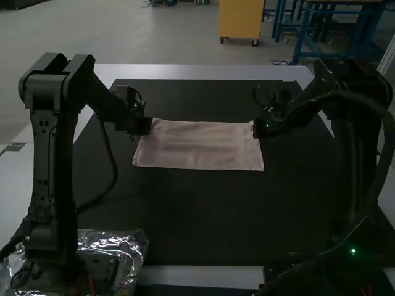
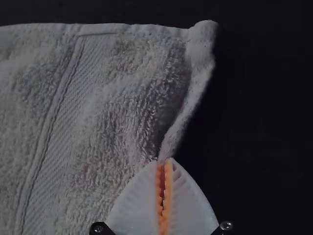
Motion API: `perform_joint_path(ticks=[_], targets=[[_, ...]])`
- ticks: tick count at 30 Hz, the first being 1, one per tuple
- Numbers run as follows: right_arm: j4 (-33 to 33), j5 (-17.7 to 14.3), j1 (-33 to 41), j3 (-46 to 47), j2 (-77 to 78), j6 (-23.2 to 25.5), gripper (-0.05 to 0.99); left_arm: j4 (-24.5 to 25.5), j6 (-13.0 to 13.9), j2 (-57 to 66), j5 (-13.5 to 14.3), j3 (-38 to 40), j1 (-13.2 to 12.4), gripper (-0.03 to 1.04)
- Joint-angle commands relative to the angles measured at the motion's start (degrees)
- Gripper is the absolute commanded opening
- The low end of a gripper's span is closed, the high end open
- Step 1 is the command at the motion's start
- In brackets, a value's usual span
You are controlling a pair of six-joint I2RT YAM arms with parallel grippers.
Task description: Fold the towel.
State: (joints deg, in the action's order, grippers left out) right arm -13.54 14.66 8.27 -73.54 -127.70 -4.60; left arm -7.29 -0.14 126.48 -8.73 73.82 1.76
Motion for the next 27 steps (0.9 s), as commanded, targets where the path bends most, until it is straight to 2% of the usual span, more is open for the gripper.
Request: perform_joint_path(ticks=[1,5,15,27], targets=[[0.44,2.04,-1.68,0.94,0.87,-0.15,-0.02,0.35,0.58,0.88,-0.67,0.27,-1.67,0.02],[0.53,2.48,-2.91,1.12,3.42,0.12,-0.02,0.61,0.67,-1.23,-2.34,0.27,-2.37,0.02],[0.62,4.59,-3.61,5.60,10.54,0.21,-0.02,4.83,0.76,-8.79,-6.65,-0.96,-2.20,0.02],[1.85,7.41,-3.61,14.21,20.91,1.88,-0.02,8.26,3.66,-18.46,-6.82,-9.22,-2.73,0.02]])
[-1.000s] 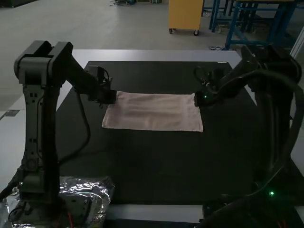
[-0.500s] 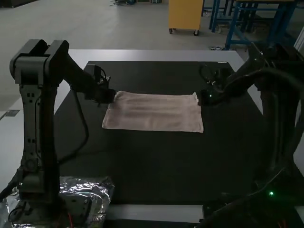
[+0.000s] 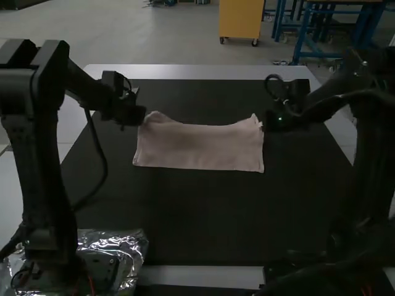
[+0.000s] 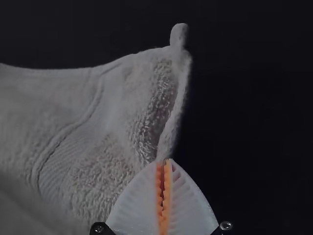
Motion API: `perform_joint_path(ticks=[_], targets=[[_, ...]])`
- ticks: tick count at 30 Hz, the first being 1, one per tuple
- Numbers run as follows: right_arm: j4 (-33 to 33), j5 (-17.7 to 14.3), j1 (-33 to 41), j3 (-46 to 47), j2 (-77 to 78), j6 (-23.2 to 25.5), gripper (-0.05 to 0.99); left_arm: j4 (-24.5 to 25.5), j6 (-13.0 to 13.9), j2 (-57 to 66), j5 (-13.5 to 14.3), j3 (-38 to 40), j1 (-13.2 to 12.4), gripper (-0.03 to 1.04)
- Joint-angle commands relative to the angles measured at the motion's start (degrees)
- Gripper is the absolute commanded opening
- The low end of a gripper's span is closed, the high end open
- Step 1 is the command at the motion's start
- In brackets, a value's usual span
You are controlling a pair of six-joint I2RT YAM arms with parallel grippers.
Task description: Fold the towel.
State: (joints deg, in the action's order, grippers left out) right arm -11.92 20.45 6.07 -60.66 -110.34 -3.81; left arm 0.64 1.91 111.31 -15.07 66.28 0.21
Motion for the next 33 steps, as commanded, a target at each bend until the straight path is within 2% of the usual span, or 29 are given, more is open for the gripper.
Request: perform_joint_path(ticks=[1,8,15,24,25,26,27,29,30,31,33], targets=[[0.67,1.96,-1.41,2.13,4.52,1.27,-0.02,0.41,2.39,-4.26,-0.49,-2.91,-1.44,0.02],[4.19,3.46,-1.41,6.96,10.68,1.97,-0.02,1.38,4.15,-11.11,-0.40,-9.59,-2.84,0.02],[6.91,4.07,-1.14,12.24,14.90,2.32,-0.02,1.90,4.50,-16.56,-0.31,-17.06,-4.51,0.02],[8.93,3.55,-0.44,17.69,16.30,1.62,-0.02,0.76,5.56,-21.13,0.30,-26.29,-4.60,0.03],[8.93,3.37,-0.44,17.95,16.30,1.62,0.00,0.50,5.73,-21.13,0.30,-27.26,-4.51,0.03],[9.02,3.37,-0.70,17.95,16.30,1.62,0.11,-0.29,5.65,-21.13,0.22,-27.96,-4.60,0.08],[9.46,3.46,-0.88,17.86,16.39,1.62,0.24,-0.64,5.65,-21.31,0.13,-28.49,-4.60,0.22],[10.69,3.11,-0.97,17.33,17.27,1.62,0.66,-0.64,5.47,-21.57,-0.05,-28.49,-4.95,0.66],[11.04,2.67,-0.97,17.07,18.15,1.62,0.82,-0.64,5.29,-21.83,-0.13,-28.31,-5.31,0.86],[11.04,2.58,-0.79,16.89,19.03,1.62,0.89,-0.82,5.29,-22.27,-0.13,-28.05,-5.66,0.99],[10.87,1.17,-0.44,16.72,20.52,1.97,0.90,-1.61,5.12,-23.06,-0.22,-27.26,-6.54,0.98]])
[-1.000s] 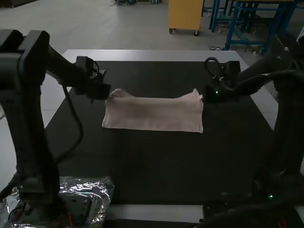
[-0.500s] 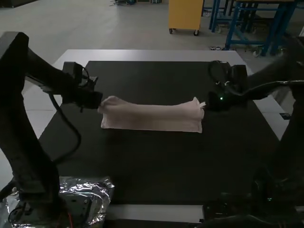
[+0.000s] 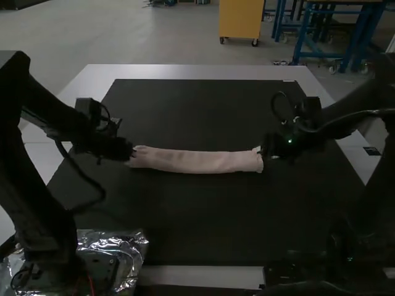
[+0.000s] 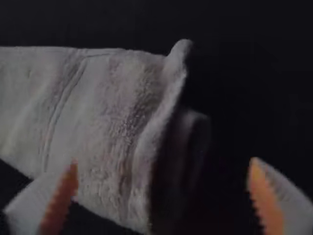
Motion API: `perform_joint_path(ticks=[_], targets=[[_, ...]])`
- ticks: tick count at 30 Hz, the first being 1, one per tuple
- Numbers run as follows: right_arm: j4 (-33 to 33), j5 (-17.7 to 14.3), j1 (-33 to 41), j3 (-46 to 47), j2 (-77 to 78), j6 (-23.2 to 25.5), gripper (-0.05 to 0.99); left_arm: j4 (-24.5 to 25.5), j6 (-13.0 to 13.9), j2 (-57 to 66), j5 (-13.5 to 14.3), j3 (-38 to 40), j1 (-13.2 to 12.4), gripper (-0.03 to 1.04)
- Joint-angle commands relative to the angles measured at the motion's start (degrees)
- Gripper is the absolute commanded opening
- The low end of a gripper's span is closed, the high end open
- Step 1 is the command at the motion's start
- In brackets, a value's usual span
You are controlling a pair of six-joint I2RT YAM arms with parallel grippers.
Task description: Fold the towel.
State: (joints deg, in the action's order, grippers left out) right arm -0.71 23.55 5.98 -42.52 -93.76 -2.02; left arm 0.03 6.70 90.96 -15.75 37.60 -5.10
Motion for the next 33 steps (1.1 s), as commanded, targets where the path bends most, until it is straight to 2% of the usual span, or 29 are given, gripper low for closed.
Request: perform_joint_path(ticks=[1,4,13,26,28,30,31,32,33], targets=[[-0.34,-2.11,-0.26,-1.42,4.28,0.35,0.90,-1.61,0.24,-3.24,0.45,1.77,-1.66,0.98],[-0.52,-3.51,0.35,-1.07,3.76,0.35,0.90,-2.49,-0.99,-4.39,0.45,3.09,-2.72,0.98],[-3.24,-5.01,3.34,-0.10,-2.31,0.18,0.90,-3.02,-3.18,-4.82,0.54,5.55,-2.98,0.97],[-7.90,-7.55,5.98,-0.28,-8.73,0.00,0.87,-2.67,-3.89,-4.82,0.54,5.46,-2.98,0.97],[-8.52,-7.55,6.33,-0.46,-9.52,0.00,0.79,-2.49,-3.89,-4.82,0.54,5.29,-2.98,0.97],[-9.31,-7.03,6.77,-0.63,-10.31,0.00,0.61,-2.49,-3.89,-4.82,0.54,5.11,-2.89,0.97],[-9.40,-5.53,7.03,-0.72,-10.75,0.09,0.42,-2.58,-3.89,-4.82,0.54,5.02,-2.98,0.97],[-9.40,-3.86,7.29,-0.81,-11.10,0.00,0.17,-2.58,-3.89,-4.82,0.54,5.02,-2.98,0.97],[-9.40,-3.60,7.47,-0.98,-11.63,-0.26,-0.04,-2.67,-3.80,-4.82,0.54,4.85,-2.98,0.97]])
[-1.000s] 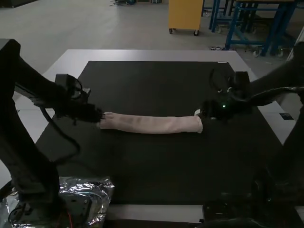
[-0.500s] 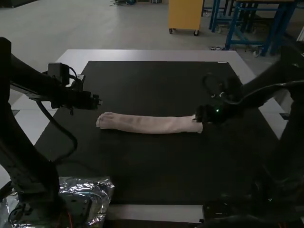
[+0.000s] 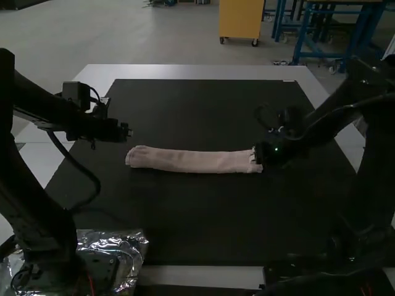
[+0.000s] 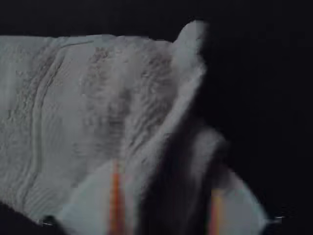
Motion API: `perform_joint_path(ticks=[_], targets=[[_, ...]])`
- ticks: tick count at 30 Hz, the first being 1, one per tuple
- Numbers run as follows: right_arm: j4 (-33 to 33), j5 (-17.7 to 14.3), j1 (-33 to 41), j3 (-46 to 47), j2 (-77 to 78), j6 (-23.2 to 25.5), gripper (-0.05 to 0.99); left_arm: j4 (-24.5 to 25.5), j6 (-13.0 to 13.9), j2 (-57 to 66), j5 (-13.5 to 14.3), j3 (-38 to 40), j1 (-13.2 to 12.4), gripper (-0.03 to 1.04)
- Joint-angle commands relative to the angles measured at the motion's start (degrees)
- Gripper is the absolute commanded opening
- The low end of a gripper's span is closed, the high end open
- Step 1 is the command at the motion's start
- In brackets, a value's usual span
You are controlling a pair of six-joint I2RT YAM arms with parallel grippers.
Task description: Fold the towel.
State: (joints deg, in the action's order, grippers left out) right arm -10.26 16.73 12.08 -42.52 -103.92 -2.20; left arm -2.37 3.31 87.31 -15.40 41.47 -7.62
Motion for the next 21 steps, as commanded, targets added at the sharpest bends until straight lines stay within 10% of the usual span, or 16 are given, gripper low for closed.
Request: perform_joint_path(ticks=[1,13,21], targets=[[0.51,3.48,1.55,-1.07,-1.81,0.00,-0.02,-0.44,-0.41,-1.17,0.19,0.80,-0.47,0.97],[13.07,7.97,-14.89,0.34,14.53,-7.65,-0.02,-2.81,-0.15,-1.26,0.72,1.59,-0.03,0.97],[16.41,12.01,-9.35,-2.48,17.61,-4.31,-0.03,-4.66,1.08,-1.26,4.15,1.50,1.82,0.97]])
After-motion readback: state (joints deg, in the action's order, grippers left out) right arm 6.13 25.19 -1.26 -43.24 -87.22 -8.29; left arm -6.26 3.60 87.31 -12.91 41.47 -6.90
